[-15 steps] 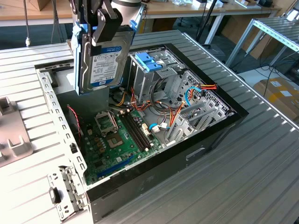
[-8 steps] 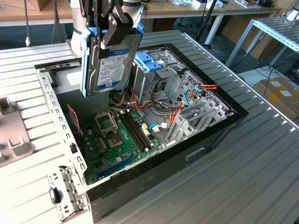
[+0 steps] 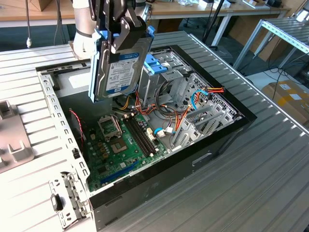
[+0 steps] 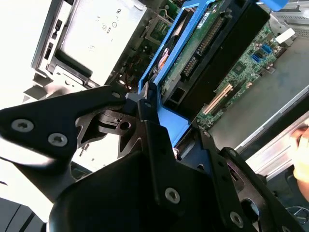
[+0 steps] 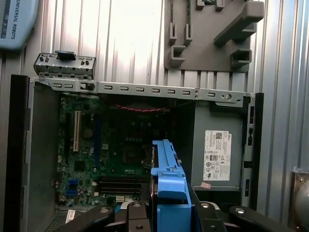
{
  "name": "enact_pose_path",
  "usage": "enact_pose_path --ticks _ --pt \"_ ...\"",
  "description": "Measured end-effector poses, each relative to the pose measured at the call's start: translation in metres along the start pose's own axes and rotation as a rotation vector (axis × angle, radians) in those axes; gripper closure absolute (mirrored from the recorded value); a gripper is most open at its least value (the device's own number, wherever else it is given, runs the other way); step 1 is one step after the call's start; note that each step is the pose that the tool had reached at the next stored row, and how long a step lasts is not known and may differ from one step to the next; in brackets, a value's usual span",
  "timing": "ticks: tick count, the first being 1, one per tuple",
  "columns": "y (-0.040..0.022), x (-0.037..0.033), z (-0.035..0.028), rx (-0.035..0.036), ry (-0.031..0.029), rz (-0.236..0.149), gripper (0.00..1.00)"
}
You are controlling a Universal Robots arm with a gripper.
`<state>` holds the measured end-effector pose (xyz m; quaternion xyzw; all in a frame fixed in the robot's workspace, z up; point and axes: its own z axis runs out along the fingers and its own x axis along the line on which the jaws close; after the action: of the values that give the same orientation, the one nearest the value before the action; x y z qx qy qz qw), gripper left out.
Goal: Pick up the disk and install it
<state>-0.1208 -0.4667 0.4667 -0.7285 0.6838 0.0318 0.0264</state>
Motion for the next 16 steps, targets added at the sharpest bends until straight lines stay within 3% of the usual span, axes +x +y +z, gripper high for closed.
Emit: enact_pose_path --ticks 16 --pt "-0.0096 0.0185 0.0003 -0.0001 0.0 0.0 0.63"
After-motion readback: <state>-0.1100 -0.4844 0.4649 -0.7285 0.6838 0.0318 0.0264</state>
